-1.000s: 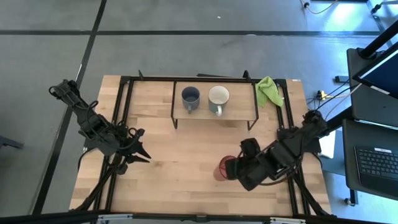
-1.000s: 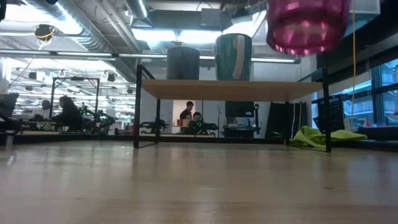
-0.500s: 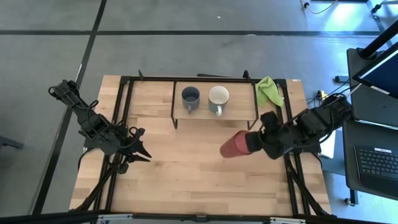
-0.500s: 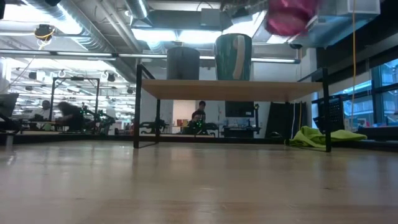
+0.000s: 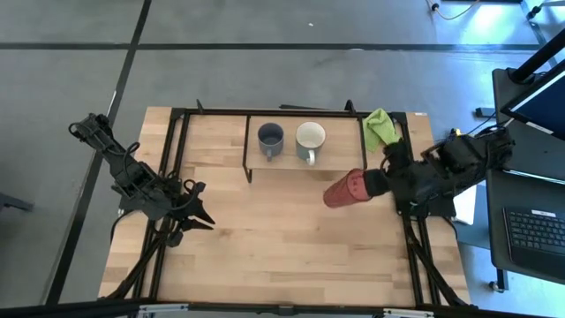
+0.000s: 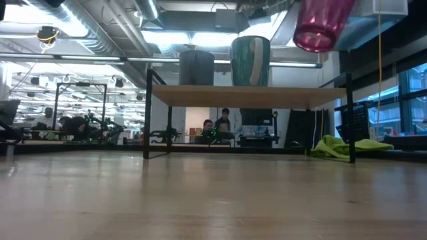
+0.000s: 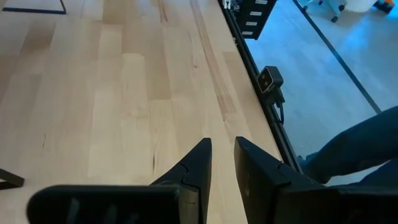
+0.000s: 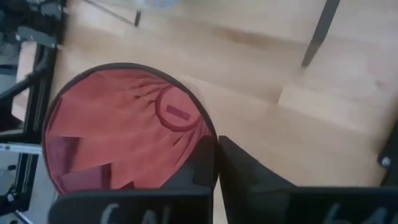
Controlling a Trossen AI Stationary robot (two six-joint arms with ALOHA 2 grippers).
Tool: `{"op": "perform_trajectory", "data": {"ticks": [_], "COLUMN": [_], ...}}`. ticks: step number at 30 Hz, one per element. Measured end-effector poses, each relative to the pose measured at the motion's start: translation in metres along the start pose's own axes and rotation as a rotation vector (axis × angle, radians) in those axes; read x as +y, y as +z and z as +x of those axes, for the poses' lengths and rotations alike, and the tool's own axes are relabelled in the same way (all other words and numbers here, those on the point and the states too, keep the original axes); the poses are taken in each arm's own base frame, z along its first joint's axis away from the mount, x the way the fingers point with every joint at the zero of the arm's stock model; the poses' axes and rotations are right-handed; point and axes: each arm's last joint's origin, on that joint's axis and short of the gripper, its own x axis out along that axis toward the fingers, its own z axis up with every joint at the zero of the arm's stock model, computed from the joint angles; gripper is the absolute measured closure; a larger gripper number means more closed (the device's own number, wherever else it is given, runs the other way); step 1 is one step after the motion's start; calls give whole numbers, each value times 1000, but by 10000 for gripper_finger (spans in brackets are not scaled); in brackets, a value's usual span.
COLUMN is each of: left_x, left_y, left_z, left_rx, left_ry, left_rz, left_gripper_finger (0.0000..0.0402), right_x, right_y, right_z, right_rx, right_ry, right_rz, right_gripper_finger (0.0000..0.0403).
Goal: Stack small to large cups/mugs on shelf
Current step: Put the purple cup on the shelf
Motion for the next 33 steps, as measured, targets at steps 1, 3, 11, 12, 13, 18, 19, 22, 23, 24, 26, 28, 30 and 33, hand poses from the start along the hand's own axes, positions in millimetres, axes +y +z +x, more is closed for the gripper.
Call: {"op": "perform_trajectory", "data": {"ticks": [1, 3, 11, 12, 13, 18, 19, 22, 23, 24, 26, 28, 30, 33], "left_x": [0, 0, 0, 0, 0, 0, 0, 0, 0, 0, 0, 1, 1, 1], "left_y": [0, 0, 0, 0, 0, 0, 0, 0, 0, 0, 0, 0, 0, 0], "left_z": [0, 0, 0, 0, 0, 0, 0, 0, 0, 0, 0, 0, 0, 0], "left_rx": [0, 0, 0, 0, 0, -2, -4, -6, -6, -6, -7, -11, -16, -17], "left_ry": [0, 0, 0, 0, 0, 5, 7, 10, 10, 11, 15, 23, 31, 34], "left_rz": [0, -4, -76, -82, -85, -103, -103, -104, -104, -105, -104, -104, -103, -103], "left_gripper_finger": [337, 337, 337, 337, 337, 337, 337, 337, 337, 337, 337, 337, 337, 337], "right_x": [-2, -8, -33, -36, -38, -42, -43, -45, -46, -47, -47, -44, -42, -38], "right_y": [4, 13, 49, 52, 55, 68, 71, 79, 81, 84, 88, 92, 96, 101], "right_z": [-1, -4, -20, -21, -22, -19, -19, -18, -18, -17, -14, -9, -3, 5], "right_rx": [-9, -27, -216, -228, -237, -242, -249, -272, -277, -278, -264, -244, -219, -191], "right_ry": [3, 10, 15, 11, 4, -41, -51, -83, -93, -103, -120, -141, -158, -185], "right_rz": [-6, -15, -45, -45, -49, -76, -79, -84, -89, -90, -98, -108, -116, -139], "right_gripper_finger": [394, 394, 394, 394, 394, 394, 394, 394, 394, 394, 394, 394, 394, 394]}}
